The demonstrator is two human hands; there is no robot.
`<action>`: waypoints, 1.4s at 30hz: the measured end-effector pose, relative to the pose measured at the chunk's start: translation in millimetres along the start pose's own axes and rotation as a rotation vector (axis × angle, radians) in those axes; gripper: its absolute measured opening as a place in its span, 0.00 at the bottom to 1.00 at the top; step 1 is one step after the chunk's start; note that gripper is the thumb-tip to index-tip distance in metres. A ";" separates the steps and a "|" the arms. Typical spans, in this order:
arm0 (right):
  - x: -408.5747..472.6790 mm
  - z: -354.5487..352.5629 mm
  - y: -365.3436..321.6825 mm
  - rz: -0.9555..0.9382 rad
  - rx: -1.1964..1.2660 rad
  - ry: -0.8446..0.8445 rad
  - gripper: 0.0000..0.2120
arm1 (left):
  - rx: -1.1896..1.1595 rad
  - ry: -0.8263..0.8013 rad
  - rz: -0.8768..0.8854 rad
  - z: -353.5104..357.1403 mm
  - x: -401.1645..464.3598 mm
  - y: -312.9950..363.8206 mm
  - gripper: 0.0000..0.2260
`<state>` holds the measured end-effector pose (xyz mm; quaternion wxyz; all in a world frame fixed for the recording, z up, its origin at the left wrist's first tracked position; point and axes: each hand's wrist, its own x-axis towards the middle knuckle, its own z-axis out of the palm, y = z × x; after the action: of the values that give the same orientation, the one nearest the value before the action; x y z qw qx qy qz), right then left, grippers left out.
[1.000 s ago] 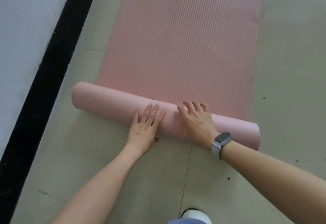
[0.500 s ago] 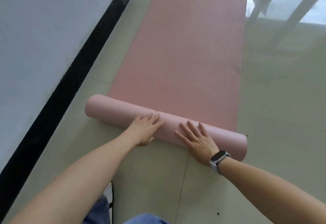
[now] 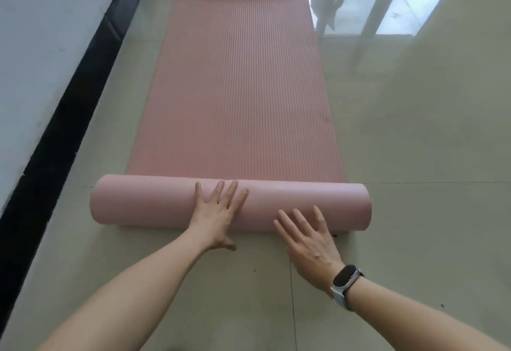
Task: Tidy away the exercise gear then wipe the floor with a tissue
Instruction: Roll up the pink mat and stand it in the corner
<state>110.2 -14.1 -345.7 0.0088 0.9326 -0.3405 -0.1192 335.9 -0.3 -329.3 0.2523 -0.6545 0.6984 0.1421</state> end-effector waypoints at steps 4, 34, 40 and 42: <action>36.6 -7.6 11.3 0.101 -0.062 -0.090 0.42 | -0.198 0.060 0.023 -13.8 54.0 -28.0 0.53; 151.8 -54.5 124.1 0.077 0.121 -0.468 0.39 | -0.199 0.495 -0.081 -116.8 160.4 -96.5 0.30; 228.0 -45.0 187.2 0.081 0.207 -0.071 0.35 | -0.085 0.445 0.176 -113.1 193.8 -38.6 0.35; 258.2 -51.2 211.4 0.067 0.322 0.019 0.26 | -0.102 0.310 0.066 -130.6 217.0 -33.2 0.41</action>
<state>179.1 -344.3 -331.3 -0.1336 0.9111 -0.3861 -0.0540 343.5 -255.6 -333.1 0.1034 -0.6571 0.7420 0.0829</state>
